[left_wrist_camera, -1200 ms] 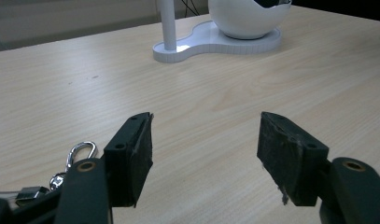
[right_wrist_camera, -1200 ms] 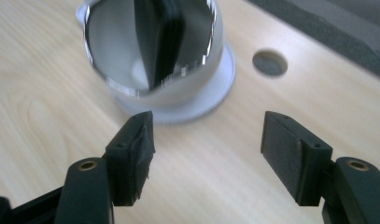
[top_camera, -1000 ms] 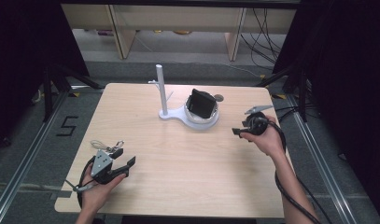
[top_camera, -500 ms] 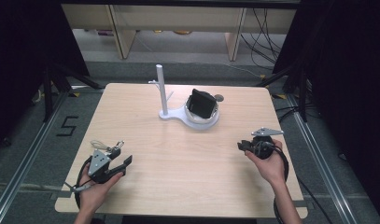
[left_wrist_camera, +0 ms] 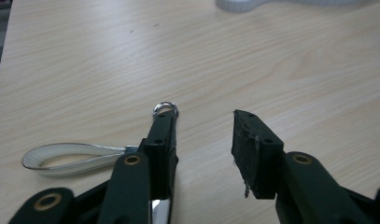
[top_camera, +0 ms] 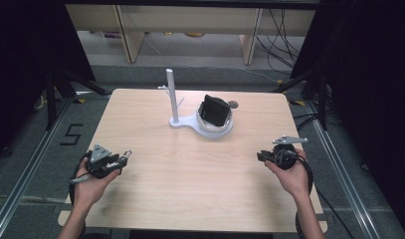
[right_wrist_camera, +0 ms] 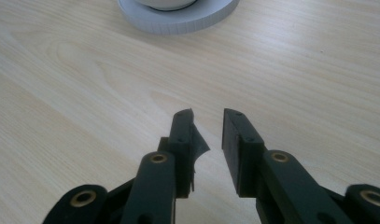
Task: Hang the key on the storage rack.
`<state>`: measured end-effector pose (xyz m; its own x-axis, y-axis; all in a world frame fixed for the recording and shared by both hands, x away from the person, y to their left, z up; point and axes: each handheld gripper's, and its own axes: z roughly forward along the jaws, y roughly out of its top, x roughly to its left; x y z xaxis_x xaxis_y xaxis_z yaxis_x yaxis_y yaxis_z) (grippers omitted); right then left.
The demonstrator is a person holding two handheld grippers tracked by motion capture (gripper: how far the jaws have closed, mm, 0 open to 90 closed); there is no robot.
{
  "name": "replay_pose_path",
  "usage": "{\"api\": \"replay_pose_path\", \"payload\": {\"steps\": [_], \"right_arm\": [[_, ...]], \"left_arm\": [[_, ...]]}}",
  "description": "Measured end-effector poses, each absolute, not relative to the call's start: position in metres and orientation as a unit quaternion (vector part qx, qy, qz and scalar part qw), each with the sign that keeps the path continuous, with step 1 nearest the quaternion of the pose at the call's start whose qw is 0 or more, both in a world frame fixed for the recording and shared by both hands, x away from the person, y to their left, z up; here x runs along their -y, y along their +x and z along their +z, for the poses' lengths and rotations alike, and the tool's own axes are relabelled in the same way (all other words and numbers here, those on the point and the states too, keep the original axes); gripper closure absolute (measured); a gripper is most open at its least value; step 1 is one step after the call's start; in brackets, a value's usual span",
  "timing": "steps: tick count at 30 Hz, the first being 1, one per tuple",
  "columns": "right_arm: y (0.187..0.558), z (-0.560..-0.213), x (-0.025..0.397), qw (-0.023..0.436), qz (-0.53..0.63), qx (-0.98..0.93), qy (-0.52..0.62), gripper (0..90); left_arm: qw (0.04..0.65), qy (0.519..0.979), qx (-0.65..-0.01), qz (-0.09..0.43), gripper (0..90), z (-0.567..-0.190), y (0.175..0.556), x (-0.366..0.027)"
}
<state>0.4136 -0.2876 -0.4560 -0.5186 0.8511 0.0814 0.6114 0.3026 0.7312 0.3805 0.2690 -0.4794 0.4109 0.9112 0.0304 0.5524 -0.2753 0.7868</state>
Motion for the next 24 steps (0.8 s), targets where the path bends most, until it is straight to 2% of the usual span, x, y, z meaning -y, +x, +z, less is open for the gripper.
{"api": "replay_pose_path", "payload": {"steps": [2, 9, 11, 13, 16, 18, 20, 23, 24], "right_arm": [[0.412, -0.456, 0.286, 0.152, 0.363, -0.785, 0.478, 74.2], [0.413, -0.455, 0.288, 0.155, 0.365, -0.787, 0.472, 73.8], [0.414, -0.455, 0.288, 0.141, 0.366, -0.79, 0.471, 73.6], [0.414, -0.456, 0.287, 0.143, 0.37, -0.788, 0.471, 73.1], [0.414, -0.456, 0.287, 0.148, 0.362, -0.792, 0.469, 72.8], [0.413, -0.456, 0.285, 0.134, 0.359, -0.789, 0.479, 72.7], [0.414, -0.457, 0.285, 0.143, 0.36, -0.795, 0.467, 72.5], [0.415, -0.457, 0.285, 0.148, 0.365, -0.796, 0.459, 72.5], [0.413, -0.456, 0.284, 0.138, 0.36, -0.795, 0.469, 72.5]], "left_arm": [[0.324, 0.784, -0.474, 0.236, 61.6, -0.476, 0.391, -0.272], [0.308, 0.802, -0.472, 0.2, 60.4, -0.475, 0.412, -0.27], [0.294, 0.812, -0.467, 0.188, 60.1, -0.474, 0.416, -0.271], [0.296, 0.813, -0.474, 0.162, 59.2, -0.474, 0.424, -0.27], [0.253, 0.837, -0.466, 0.135, 58.3, -0.472, 0.435, -0.271], [0.253, 0.837, -0.469, 0.128, 57.3, -0.474, 0.438, -0.271], [0.204, 0.852, -0.475, 0.084, 55.2, -0.476, 0.45, -0.271], [0.194, 0.854, -0.474, 0.091, 55.6, -0.477, 0.457, -0.271], [0.182, 0.854, -0.481, 0.076, 55.9, -0.478, 0.462, -0.27]]}}
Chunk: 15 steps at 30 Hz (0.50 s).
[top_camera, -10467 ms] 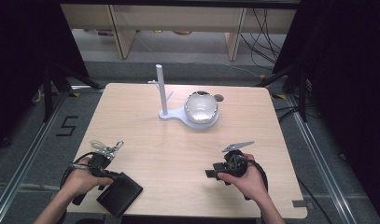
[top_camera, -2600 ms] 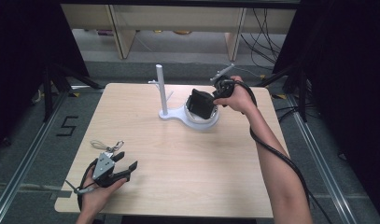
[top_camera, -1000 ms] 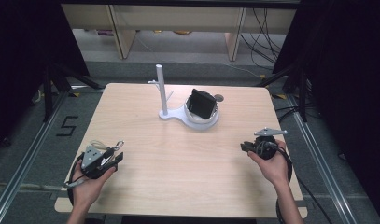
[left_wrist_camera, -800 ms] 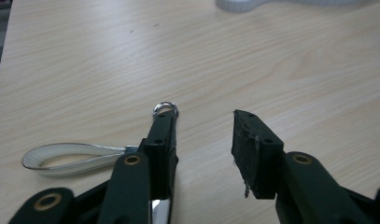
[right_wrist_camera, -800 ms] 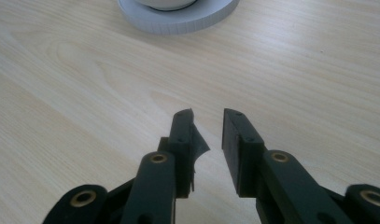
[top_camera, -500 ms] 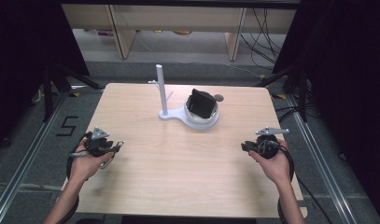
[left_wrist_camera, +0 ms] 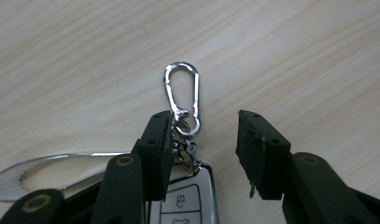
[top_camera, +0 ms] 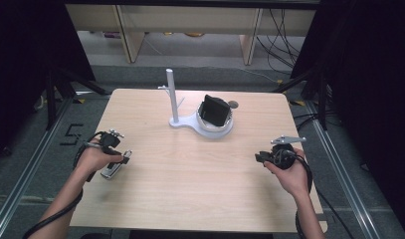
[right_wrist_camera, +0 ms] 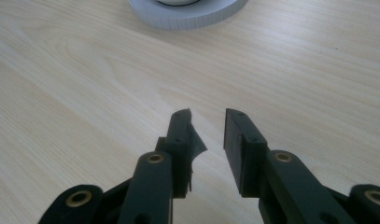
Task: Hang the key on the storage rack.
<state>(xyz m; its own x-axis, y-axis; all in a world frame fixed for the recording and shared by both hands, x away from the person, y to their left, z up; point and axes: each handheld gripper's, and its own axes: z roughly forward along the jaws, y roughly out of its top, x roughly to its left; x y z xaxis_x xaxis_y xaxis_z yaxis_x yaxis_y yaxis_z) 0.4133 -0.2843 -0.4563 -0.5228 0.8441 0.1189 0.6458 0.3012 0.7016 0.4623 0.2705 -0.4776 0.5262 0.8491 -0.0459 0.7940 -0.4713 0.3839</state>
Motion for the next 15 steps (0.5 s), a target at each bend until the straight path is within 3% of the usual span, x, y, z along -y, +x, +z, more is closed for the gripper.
{"api": "replay_pose_path", "payload": {"steps": [15], "right_arm": [[0.414, -0.457, 0.281, 0.137, 0.359, -0.799, 0.463, 72.2]], "left_arm": [[0.169, 0.855, -0.481, 0.097, 53.7, -0.473, 0.482, -0.268]]}}
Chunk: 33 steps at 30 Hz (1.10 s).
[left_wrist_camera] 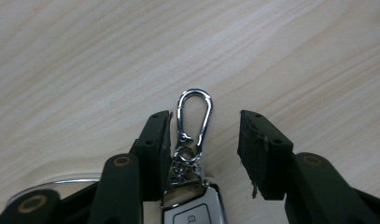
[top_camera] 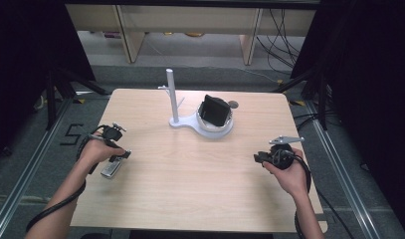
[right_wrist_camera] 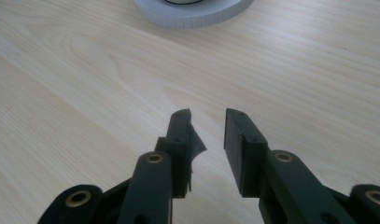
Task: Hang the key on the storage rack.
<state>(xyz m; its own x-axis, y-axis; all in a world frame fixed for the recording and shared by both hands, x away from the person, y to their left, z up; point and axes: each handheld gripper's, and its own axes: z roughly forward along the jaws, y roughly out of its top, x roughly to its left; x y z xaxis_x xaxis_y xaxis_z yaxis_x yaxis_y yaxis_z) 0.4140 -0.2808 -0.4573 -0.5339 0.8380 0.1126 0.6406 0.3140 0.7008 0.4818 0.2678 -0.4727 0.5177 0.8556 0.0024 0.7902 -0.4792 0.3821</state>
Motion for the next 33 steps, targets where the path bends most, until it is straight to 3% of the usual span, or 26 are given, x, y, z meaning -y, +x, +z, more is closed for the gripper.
{"api": "replay_pose_path", "payload": {"steps": [15, 22, 30, 33], "right_arm": [[0.414, -0.458, 0.28, 0.125, 0.355, -0.797, 0.472, 71.2], [0.414, -0.458, 0.28, 0.13, 0.359, -0.799, 0.465, 70.8], [0.414, -0.46, 0.28, 0.121, 0.364, -0.796, 0.469, 70.6], [0.412, -0.458, 0.28, 0.13, 0.36, -0.797, 0.467, 70.4]], "left_arm": [[0.134, 0.863, -0.481, 0.068, 58.6, -0.485, 0.491, -0.267], [0.13, 0.849, -0.51, 0.05, 71.9, -0.484, 0.493, -0.267], [0.109, 0.861, -0.491, 0.08, 76.9, -0.483, 0.486, -0.257], [0.103, 0.87, -0.468, 0.115, 79.4, -0.479, 0.483, -0.258]]}}
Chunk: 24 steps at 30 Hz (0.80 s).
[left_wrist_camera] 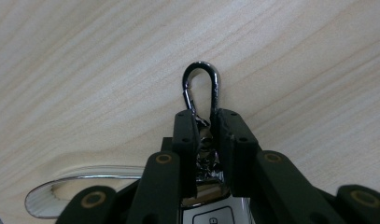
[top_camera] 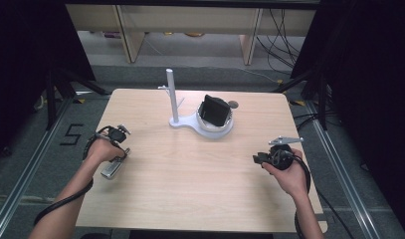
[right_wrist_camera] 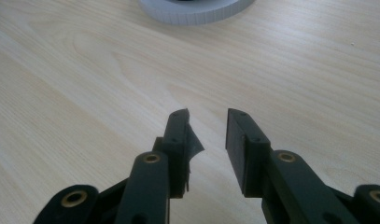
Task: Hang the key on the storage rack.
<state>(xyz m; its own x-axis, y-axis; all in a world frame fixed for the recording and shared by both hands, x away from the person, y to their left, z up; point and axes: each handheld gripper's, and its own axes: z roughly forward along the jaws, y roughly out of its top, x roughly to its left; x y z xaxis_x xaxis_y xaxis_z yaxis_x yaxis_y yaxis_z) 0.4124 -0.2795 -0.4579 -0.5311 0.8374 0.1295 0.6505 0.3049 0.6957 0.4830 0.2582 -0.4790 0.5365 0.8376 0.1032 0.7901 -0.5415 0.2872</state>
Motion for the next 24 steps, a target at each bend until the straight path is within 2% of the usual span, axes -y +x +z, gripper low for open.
{"api": "replay_pose_path", "payload": {"steps": [1, 3, 13, 15, 18, 20, 21, 24], "right_arm": [[0.412, -0.458, 0.28, 0.13, 0.36, -0.797, 0.467, 70.4], [0.414, -0.458, 0.281, 0.131, 0.363, -0.799, 0.462, 70.2], [0.414, -0.459, 0.28, 0.135, 0.36, -0.8, 0.461, 68.8], [0.413, -0.46, 0.28, 0.136, 0.36, -0.8, 0.461, 68.9], [0.414, -0.46, 0.28, 0.134, 0.365, -0.797, 0.463, 69.0], [0.414, -0.459, 0.28, 0.132, 0.366, -0.797, 0.462, 69.1], [0.414, -0.459, 0.28, 0.132, 0.366, -0.797, 0.462, 69.1], [0.413, -0.458, 0.279, 0.136, 0.363, -0.796, 0.464, 69.0]], "left_arm": [[0.103, 0.87, -0.468, 0.115, 84.4, -0.479, 0.483, -0.258], [0.135, 0.859, -0.479, 0.118, 84.4, -0.482, 0.478, -0.261], [0.148, 0.853, -0.479, 0.144, 84.9, -0.484, 0.471, -0.262], [0.159, 0.847, -0.473, 0.182, 84.9, -0.487, 0.462, -0.259], [0.169, 0.844, -0.466, 0.204, 85.0, -0.49, 0.453, -0.258], [0.194, 0.828, -0.462, 0.25, 85.0, -0.496, 0.442, -0.254], [0.194, 0.828, -0.462, 0.25, 85.0, -0.496, 0.442, -0.254], [0.21, 0.804, -0.458, 0.316, 85.0, -0.496, 0.43, -0.251]]}}
